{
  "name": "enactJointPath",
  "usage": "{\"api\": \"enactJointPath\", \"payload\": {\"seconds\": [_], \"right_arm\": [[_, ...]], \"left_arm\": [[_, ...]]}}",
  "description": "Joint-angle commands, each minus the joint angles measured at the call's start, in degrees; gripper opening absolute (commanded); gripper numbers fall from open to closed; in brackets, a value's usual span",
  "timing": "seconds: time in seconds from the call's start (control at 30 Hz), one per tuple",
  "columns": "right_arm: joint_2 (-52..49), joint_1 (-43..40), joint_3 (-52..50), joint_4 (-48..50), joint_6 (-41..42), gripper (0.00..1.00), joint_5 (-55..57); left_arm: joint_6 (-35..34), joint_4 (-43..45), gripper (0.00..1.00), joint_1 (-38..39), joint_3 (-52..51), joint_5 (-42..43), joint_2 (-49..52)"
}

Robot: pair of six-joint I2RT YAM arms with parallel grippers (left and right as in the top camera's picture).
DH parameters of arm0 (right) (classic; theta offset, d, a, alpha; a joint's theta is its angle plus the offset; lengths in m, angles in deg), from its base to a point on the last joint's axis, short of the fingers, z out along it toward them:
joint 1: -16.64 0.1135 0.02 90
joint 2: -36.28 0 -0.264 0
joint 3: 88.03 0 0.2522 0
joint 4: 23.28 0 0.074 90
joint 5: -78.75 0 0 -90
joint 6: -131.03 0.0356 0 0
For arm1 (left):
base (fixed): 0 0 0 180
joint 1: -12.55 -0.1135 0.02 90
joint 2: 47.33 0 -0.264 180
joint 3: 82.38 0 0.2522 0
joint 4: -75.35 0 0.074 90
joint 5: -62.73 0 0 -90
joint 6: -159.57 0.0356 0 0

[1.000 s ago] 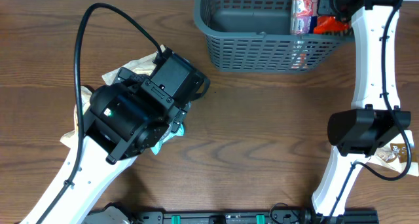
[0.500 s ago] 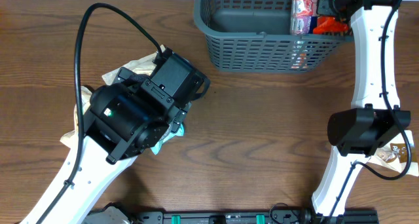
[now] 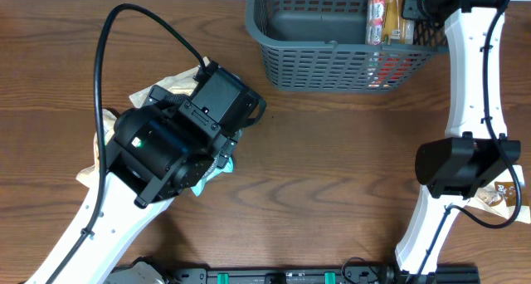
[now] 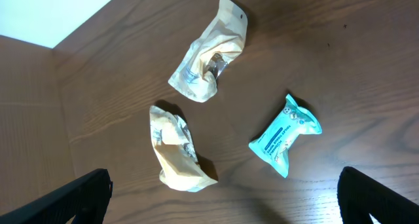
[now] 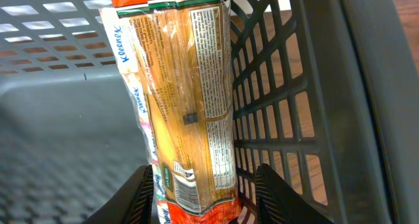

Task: Pack container
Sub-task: 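Open the right gripper and move it to the Pawree pouch on the right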

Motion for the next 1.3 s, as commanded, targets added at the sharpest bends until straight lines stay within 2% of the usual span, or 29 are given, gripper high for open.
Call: {"api": "enactJointPath", "payload": {"seconds": [0.0,0.17,0.5,0.57,0.63,0.7,0.9,1.03,1.27], "right_arm": [[1.73,-0.17,0.74,1.03,-2.71,0.42,0.28],[1.88,-0.74,7.04,2.34,-5.38,0.61,0.87],[4.02,-5.22,30.71,-3.67,-3.41,0.63,8.11],[5.44,-6.56,32.46,-6.91,-3.5,0.71,8.26],[7.1,-8.28,32.94,-10.95,-4.15,0.89,8.24],[8.44,-9.75,32.92,-14.58,-4.55,0.99,8.13],[10.01,-11.21,32.92,-26.45,-4.52,0.99,7.13],[10.03,-11.23,32.81,-28.98,-4.42,0.99,7.56],[12.5,-13.88,32.81,-29.83,12.48,0.99,20.17]], "left_arm": [[-0.72,-0.35,0.99,-0.28,-0.02,-0.04,0.31],[-0.72,-0.33,0.99,-0.28,-0.02,-0.04,0.31],[-0.72,-0.33,0.99,-0.28,-0.02,-0.04,0.31],[-0.72,-0.33,0.98,-0.28,-0.02,-0.04,0.31],[-0.72,-0.33,0.99,-0.28,-0.02,-0.04,0.31],[-0.72,-0.31,0.99,-0.31,-0.02,-0.04,0.31],[-0.72,-0.31,0.99,-0.28,-0.02,-0.04,0.31],[-0.7,-0.31,0.99,-0.31,-0.02,-0.07,0.31],[-0.72,-0.31,0.99,-0.28,-0.02,-0.04,0.31]]}}
